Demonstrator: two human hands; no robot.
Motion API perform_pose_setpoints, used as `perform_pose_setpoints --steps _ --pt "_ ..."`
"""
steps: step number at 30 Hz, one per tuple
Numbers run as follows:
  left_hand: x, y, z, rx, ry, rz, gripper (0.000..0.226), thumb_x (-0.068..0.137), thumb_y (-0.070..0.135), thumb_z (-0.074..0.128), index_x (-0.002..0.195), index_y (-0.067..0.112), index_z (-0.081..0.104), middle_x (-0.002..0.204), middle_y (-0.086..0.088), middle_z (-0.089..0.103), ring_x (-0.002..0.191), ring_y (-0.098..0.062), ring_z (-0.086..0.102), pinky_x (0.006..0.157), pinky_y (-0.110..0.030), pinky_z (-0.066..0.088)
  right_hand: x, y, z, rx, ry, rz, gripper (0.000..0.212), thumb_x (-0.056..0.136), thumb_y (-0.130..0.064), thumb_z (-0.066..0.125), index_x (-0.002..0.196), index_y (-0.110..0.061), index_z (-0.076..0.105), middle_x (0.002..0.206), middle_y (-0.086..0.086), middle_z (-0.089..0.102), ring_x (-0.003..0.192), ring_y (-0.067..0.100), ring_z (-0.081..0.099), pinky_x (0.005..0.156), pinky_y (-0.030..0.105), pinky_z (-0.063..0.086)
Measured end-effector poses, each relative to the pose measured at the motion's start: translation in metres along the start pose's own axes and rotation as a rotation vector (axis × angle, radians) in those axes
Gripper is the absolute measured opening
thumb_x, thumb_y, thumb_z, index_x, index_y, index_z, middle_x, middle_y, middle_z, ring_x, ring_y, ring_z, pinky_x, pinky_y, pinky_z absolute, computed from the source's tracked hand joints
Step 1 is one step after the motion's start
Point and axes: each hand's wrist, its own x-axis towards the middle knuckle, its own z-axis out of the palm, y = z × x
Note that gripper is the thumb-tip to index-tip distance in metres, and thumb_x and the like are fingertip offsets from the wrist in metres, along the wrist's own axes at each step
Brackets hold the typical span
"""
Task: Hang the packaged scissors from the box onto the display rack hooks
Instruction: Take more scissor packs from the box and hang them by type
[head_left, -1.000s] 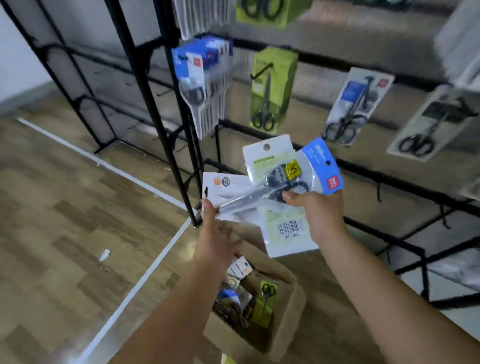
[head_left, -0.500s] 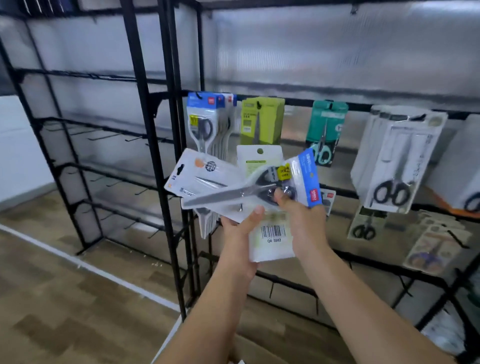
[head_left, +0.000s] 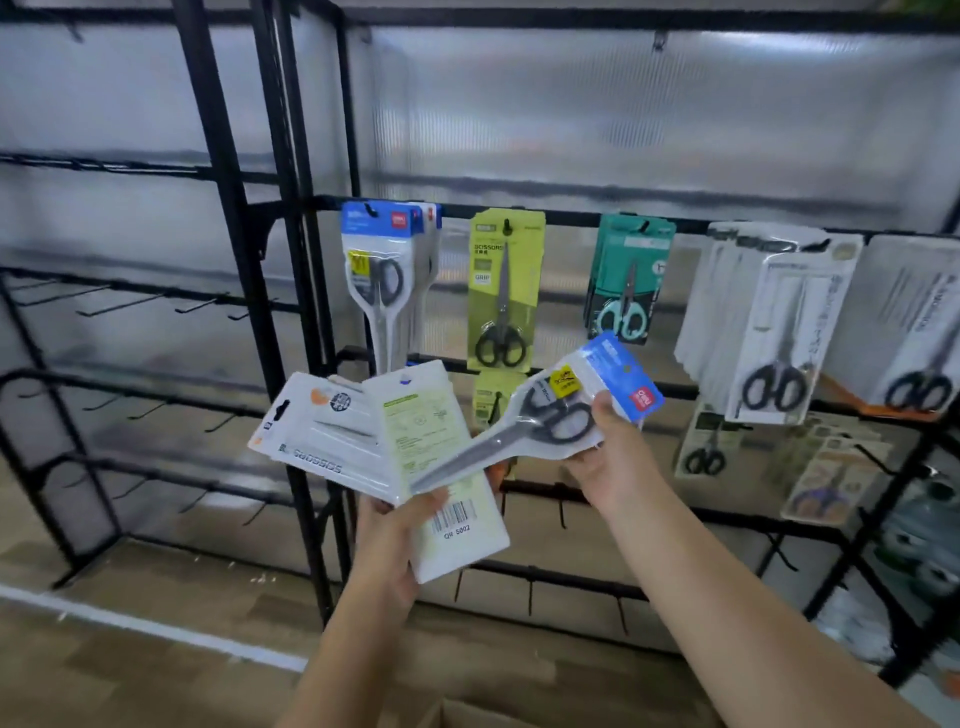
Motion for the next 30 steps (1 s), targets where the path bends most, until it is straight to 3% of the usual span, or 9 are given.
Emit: perform_pose_setpoints --steps 2,5,7,10,12,19,22,26,30 --pt "0.005 -0.002 -0.022 0.039 0.069 0.009 0.06 0.064 -0.012 0.064 0.118 0.013 0.059 0.108 -0.007 0.072 0.095 -0.028 0.069 0.076 -0.044 0.055 0.013 -0.003 -0.009 0.095 -0.031 -0.046 0.024 0.101 -0.022 0.034 0.108 -0.013 0.054 0.093 0.006 0.064 0.089 0.023 0.061 0.083 0.038 0.048" --pt "0.005 -0.002 -0.051 0.122 0.223 0.003 0.044 0.073 -0.019 0.06 0.105 0.01 0.06 0.092 -0.007 0.074 0.077 -0.025 0.072 0.062 -0.04 0.057 0.033 -0.006 -0.018 -0.004 0.03 -0.072 0.021 0.1 -0.02 0.039 0.108 -0.011 0.056 0.086 0.003 0.065 0.077 0.017 0.062 0.076 0.033 0.051" --pt "0.002 0.0 -0.065 0.156 0.292 0.003 0.047 0.07 -0.019 0.064 0.111 0.003 0.057 0.094 -0.011 0.073 0.077 -0.028 0.071 0.059 -0.041 0.058 0.046 0.0 -0.024 -0.15 0.095 -0.017 0.022 0.096 -0.022 0.05 0.113 -0.01 0.057 0.095 0.006 0.064 0.087 0.023 0.061 0.09 0.041 0.048" --pt "-0.002 0.005 -0.076 0.211 0.369 -0.002 0.067 0.051 -0.004 0.076 0.114 0.002 0.054 0.106 -0.019 0.069 0.094 -0.039 0.067 0.079 -0.061 0.053 0.055 0.02 -0.023 -0.37 0.117 0.078 0.019 0.089 -0.025 0.063 0.098 -0.007 0.06 0.109 0.011 0.063 0.099 0.028 0.06 0.097 0.044 0.045" --pt "-0.002 0.008 -0.083 0.23 0.419 0.007 0.066 0.047 0.001 0.076 0.11 0.005 0.055 0.105 -0.017 0.069 0.094 -0.038 0.067 0.083 -0.061 0.051 0.057 0.041 -0.016 -0.433 0.092 0.089 0.012 0.089 -0.021 0.063 0.087 -0.009 0.061 0.107 0.014 0.064 0.094 0.025 0.059 0.093 0.042 0.045" --pt "0.018 0.019 -0.115 0.227 0.465 -0.021 0.033 0.074 -0.014 0.066 0.092 0.011 0.055 0.085 -0.01 0.073 0.065 -0.025 0.071 0.048 -0.035 0.055 0.067 0.11 0.034 -0.509 -0.063 0.136 0.032 0.083 -0.014 0.068 0.109 0.004 0.061 0.116 0.022 0.062 0.105 0.032 0.06 0.101 0.051 0.041" --pt "0.04 0.033 -0.131 0.222 0.455 -0.063 0.034 0.076 -0.011 0.066 0.095 0.012 0.049 0.092 -0.012 0.069 0.072 -0.027 0.069 0.049 -0.035 0.054 0.078 0.137 0.068 -0.491 -0.076 0.11 0.026 0.083 -0.015 0.069 0.103 0.0 0.065 0.099 0.017 0.067 0.095 0.032 0.063 0.092 0.041 0.048" --pt "0.074 0.058 -0.158 0.229 0.393 -0.128 0.04 0.077 -0.01 0.065 0.112 -0.001 0.049 0.105 -0.022 0.067 0.076 -0.031 0.069 0.051 -0.036 0.056 0.094 0.17 0.115 -0.505 -0.051 0.053 0.014 0.083 -0.019 0.069 0.071 -0.014 0.063 0.08 0.01 0.063 0.07 0.017 0.056 0.065 0.024 0.044" --pt "0.105 0.076 -0.188 0.236 0.331 -0.168 0.037 0.077 -0.01 0.066 0.105 0.005 0.048 0.101 -0.018 0.068 0.071 -0.027 0.071 0.049 -0.034 0.056 0.109 0.204 0.144 -0.534 0.062 0.0 0.013 0.083 -0.016 0.07 0.081 -0.004 0.065 0.083 0.013 0.064 0.067 0.016 0.057 0.064 0.026 0.043"
